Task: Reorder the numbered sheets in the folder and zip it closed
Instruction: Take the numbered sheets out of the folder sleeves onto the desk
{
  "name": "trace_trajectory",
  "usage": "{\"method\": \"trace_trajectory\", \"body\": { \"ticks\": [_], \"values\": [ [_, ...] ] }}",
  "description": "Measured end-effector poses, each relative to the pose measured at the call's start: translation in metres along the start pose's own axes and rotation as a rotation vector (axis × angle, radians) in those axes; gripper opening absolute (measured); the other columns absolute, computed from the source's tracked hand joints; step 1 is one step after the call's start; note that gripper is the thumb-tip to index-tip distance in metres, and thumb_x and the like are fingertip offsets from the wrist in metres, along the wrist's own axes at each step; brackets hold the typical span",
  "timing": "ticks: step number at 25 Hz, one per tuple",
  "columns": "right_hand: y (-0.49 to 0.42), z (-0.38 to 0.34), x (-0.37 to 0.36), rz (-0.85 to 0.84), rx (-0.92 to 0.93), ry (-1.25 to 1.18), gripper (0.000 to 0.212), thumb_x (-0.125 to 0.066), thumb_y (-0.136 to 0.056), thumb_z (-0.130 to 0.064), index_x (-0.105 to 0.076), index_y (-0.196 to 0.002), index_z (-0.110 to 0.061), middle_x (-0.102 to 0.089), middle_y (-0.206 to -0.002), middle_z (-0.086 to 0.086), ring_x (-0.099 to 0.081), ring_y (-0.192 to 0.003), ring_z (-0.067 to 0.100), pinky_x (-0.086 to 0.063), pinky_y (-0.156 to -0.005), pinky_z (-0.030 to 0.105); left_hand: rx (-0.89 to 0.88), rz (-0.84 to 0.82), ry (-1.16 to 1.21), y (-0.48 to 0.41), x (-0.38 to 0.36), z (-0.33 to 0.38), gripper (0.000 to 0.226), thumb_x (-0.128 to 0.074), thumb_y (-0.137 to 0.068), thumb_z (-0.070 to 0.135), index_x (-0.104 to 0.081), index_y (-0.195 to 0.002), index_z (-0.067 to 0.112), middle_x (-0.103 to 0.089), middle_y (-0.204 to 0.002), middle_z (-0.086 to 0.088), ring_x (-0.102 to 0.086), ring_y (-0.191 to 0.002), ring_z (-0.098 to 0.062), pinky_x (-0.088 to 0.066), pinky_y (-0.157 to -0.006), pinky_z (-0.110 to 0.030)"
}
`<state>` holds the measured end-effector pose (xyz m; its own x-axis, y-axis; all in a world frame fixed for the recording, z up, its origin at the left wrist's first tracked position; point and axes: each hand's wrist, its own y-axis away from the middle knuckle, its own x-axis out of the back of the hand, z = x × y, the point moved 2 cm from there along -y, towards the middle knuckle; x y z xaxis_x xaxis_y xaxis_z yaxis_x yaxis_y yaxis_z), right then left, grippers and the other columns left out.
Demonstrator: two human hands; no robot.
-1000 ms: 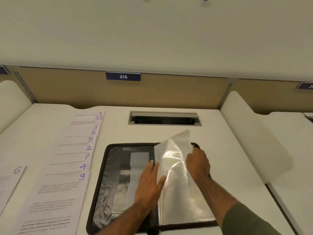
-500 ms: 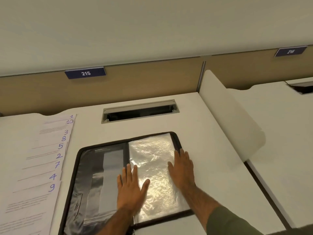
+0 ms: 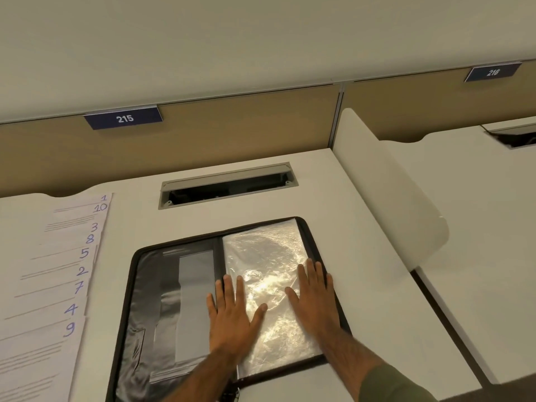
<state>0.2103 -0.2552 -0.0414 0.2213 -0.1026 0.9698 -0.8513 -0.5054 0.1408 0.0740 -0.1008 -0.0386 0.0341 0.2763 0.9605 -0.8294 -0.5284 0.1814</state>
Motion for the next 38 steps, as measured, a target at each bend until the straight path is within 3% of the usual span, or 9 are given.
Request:
{"method": "trace_trajectory", "body": {
  "ticks": [4,8,10,13,16,21,32,35,38],
  "values": [
    [-0.004,0.022,0.014,0.0,-0.068,0.045,0.072,-0.018,-0.103,-0.058,-0.006,-0.162,-0.019,0.002,-0.169,0.009,0.004,-0.156,0.027,-0.007,-0.125,0.051,-0.013,-0.004,0.009,-0.008,-0.003,0.03,0.089,-0.003,-0.091,0.081,0.03,-0.153,0.027,0.039,-0.159,-0.005,0.04,-0.145,-0.024,0.014,-0.122,-0.054],
    [0.004,0.036,0.018,0.07,-0.163,0.091,0.073,-0.018,-0.102,-0.06,-0.016,-0.161,-0.016,-0.009,-0.168,0.013,-0.004,-0.156,0.031,-0.013,-0.123,0.058,-0.037,-0.023,0.006,-0.014,-0.006,0.048,0.089,-0.003,-0.092,0.081,0.031,-0.153,0.026,0.04,-0.159,-0.005,0.041,-0.145,-0.024,0.014,-0.122,-0.054],
    [0.003,0.03,0.019,0.098,-0.083,0.107,0.073,-0.017,-0.103,-0.06,-0.011,-0.161,-0.017,-0.002,-0.169,0.015,0.003,-0.156,0.032,-0.006,-0.123,0.058,-0.048,-0.017,0.004,-0.014,-0.007,0.051,0.089,-0.003,-0.091,0.081,0.03,-0.153,0.026,0.039,-0.159,-0.005,0.04,-0.145,-0.025,0.014,-0.122,-0.054],
    [-0.015,-0.002,0.02,0.012,0.177,0.059,0.072,-0.01,-0.103,-0.064,0.006,-0.161,-0.024,0.021,-0.167,0.006,0.024,-0.152,0.025,0.01,-0.122,0.052,-0.045,-0.006,0.012,-0.014,-0.009,0.052,0.09,-0.005,-0.092,0.082,0.024,-0.156,0.025,0.034,-0.162,-0.006,0.036,-0.147,-0.025,0.013,-0.122,-0.054],
    [-0.04,-0.031,0.015,-0.068,0.29,0.056,0.071,-0.007,-0.102,-0.066,0.004,-0.161,-0.028,0.019,-0.168,0.002,0.024,-0.152,0.021,0.011,-0.123,0.049,-0.026,0.012,0.017,-0.015,-0.01,0.053,0.093,-0.007,-0.091,0.084,0.013,-0.159,0.023,0.026,-0.165,-0.007,0.028,-0.151,-0.026,0.01,-0.122,-0.054],
    [-0.082,-0.006,0.017,-0.081,0.177,0.059,0.074,-0.002,-0.099,-0.066,0.006,-0.161,-0.026,0.018,-0.168,0.001,0.021,-0.153,0.022,0.011,-0.124,0.051,-0.041,-0.011,0.003,-0.016,-0.007,0.052,0.086,-0.003,-0.092,0.08,0.029,-0.154,0.029,0.041,-0.159,-0.002,0.039,-0.146,-0.023,0.014,-0.122,-0.053],
    [-0.113,0.031,0.031,0.023,-0.061,0.106,0.077,-0.006,-0.1,-0.063,0.004,-0.161,-0.017,0.006,-0.169,0.013,0.005,-0.156,0.033,-0.003,-0.123,0.06,-0.026,0.006,0.044,-0.017,-0.004,0.062,0.084,-0.004,-0.096,0.076,0.028,-0.154,0.025,0.043,-0.157,0.004,0.041,-0.144,-0.018,0.017,-0.12,-0.046],
    [-0.09,0.008,0.025,0.101,-0.067,0.088,0.079,-0.008,-0.101,-0.063,-0.008,-0.16,-0.01,-0.011,-0.167,0.02,-0.009,-0.154,0.038,-0.009,-0.122,0.062,-0.064,0.011,0.063,-0.021,-0.003,0.059,0.082,-0.006,-0.097,0.075,0.023,-0.156,0.027,0.039,-0.159,0.007,0.036,-0.147,-0.016,0.019,-0.119,-0.043],
    [-0.064,-0.026,0.007,0.064,0.022,0.035,0.081,-0.009,-0.099,-0.064,-0.017,-0.16,-0.011,-0.017,-0.166,0.018,-0.011,-0.154,0.038,-0.007,-0.122,0.062,-0.053,0.037,0.027,-0.025,0.0,0.038,0.077,-0.012,-0.102,0.069,0.008,-0.161,0.024,0.023,-0.167,0.001,0.017,-0.154,-0.022,0.012,-0.119,-0.043]
  ]
}}
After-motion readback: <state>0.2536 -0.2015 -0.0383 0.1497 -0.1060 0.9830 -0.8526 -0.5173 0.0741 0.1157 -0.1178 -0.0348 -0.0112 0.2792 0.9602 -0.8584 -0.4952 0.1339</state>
